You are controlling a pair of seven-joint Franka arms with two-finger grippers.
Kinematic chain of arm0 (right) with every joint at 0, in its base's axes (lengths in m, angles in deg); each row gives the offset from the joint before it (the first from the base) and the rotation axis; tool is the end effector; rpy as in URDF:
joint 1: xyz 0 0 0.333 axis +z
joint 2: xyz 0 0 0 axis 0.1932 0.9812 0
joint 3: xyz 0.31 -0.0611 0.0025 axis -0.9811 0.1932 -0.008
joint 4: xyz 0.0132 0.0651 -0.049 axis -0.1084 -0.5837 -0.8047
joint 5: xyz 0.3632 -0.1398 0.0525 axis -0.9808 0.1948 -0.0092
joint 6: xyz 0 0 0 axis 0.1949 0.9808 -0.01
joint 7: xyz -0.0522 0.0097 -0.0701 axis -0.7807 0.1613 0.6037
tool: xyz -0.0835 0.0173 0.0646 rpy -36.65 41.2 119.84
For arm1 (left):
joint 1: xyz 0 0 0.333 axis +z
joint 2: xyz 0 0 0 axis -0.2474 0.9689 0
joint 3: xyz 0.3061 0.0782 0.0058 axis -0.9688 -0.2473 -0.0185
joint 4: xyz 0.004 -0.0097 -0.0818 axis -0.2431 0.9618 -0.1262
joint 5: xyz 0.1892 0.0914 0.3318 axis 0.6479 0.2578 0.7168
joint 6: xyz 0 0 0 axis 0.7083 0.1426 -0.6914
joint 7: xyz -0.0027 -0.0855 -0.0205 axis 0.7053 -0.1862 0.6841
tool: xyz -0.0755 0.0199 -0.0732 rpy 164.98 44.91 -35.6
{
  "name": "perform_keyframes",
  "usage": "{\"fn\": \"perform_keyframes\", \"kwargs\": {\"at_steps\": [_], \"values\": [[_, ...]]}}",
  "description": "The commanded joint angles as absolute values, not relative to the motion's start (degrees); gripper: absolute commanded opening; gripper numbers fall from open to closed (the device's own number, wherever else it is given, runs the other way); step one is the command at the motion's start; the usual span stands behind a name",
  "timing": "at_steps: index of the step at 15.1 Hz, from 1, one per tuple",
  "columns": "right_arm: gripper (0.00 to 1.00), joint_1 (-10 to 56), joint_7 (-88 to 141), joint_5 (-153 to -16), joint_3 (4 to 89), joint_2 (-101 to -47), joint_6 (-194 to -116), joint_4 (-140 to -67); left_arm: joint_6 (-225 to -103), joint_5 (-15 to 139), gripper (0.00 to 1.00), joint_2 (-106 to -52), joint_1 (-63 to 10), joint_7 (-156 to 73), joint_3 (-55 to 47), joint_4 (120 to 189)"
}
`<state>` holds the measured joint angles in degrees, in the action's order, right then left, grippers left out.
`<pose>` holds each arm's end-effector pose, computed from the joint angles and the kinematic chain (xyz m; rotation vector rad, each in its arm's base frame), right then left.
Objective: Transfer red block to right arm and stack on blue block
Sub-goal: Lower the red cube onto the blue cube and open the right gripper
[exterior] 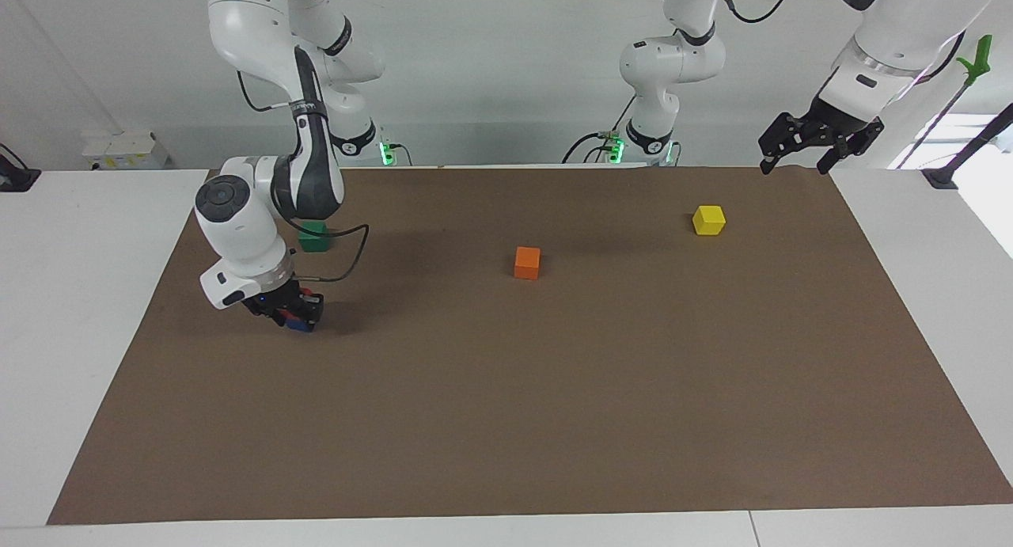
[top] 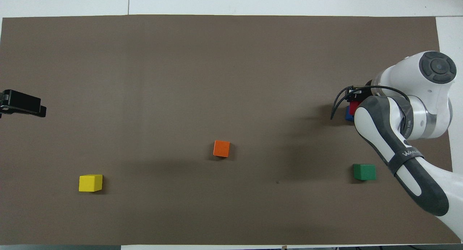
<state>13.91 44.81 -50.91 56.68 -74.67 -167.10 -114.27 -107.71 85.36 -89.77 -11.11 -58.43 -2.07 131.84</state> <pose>0.5998 -0.0038 0.3334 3.0772 -0.2142 0.0187 0.5346 -0.0220 0.6475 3.1110 -0.1014 -0.1102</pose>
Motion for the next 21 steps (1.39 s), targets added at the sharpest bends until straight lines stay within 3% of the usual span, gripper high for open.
{"fn": "perform_keyframes", "kwargs": {"at_steps": [1, 9, 10, 11, 14, 16, 19, 21], "values": [[0.0, 13.34, 47.93, -47.48, 56.13, -75.48, -168.27, -115.6, -108.56, 85.61, 1.0, -90.61, -12.04, -58.86, -3.03, 133.09], [0.0, 13.25, 51.18, -47.21, 56.04, -75.48, -168.36, -115.69, -107.94, 85.69, 1.0, -90.79, -12.65, -58.87, -2.94, 133.0], [0.12, 13.16, 51.53, -47.21, 56.04, -75.48, -168.45, -115.61, -107.94, 85.69, 1.0, -90.87, -12.65, -58.87, -2.94, 132.92], [0.35, 12.9, 51.53, -47.21, 56.04, -75.48, -168.45, -115.69, -107.94, 85.69, 1.0, -90.87, -12.56, -58.87, -2.94, 132.92], [0.59, 12.72, 51.62, -47.21, 56.04, -75.48, -168.45, -115.69, -108.03, 85.69, 1.0, -90.87, -12.56, -58.95, -2.94, 132.83], [0.84, 12.72, 51.62, -47.21, 56.04, -75.48, -168.45, -115.69, -108.03, 85.69, 1.0, -90.87, -12.56, -58.95, -2.94, 132.83], [1.0, 12.64, 51.71, -47.3, 56.04, -75.39, -168.45, -115.52, -108.03, 85.69, 1.0, -90.96, -12.48, -58.87, -2.94, 132.83], [1.0, 12.55, 51.62, -47.3, 56.04, -75.31, -168.27, -114.9, -108.03, 85.69, 1.0, -90.96, -12.48, -58.95, -2.94, 132.83]]}}
